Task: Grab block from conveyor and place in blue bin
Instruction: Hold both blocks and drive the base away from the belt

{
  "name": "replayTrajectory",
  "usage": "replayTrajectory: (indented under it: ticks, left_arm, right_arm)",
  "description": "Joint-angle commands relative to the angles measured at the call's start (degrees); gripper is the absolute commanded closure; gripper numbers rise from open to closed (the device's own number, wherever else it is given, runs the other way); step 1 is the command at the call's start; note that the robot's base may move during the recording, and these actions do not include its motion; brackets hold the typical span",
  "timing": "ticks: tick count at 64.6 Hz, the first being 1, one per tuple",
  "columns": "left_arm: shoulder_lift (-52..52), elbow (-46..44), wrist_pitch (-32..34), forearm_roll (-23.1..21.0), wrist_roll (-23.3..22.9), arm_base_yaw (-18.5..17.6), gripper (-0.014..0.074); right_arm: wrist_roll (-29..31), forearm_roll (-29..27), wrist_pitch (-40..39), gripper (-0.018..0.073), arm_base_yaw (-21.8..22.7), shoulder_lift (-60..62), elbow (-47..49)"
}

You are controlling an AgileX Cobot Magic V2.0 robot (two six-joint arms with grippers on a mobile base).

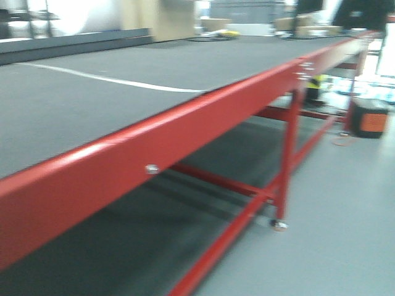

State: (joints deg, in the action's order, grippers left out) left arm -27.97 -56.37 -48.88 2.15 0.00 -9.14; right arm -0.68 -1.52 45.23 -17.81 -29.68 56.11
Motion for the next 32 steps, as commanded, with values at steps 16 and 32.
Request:
replayTrajectory:
  ticks: [16,32]
  left_arm:
    - [-0.1,-0.5,0.6,-0.1,-0.7,-0.4,0.0707]
    - [-0.1,-0.5,0.6,-0.1,-0.7,-0.4,0.0707]
  right_arm:
    - [0.2,0.0,-0.7,0.0715,-0.1,0.3,0.3]
    - [0.2,0.0,-0.7,0.0715,-0.1,0.3,0.3]
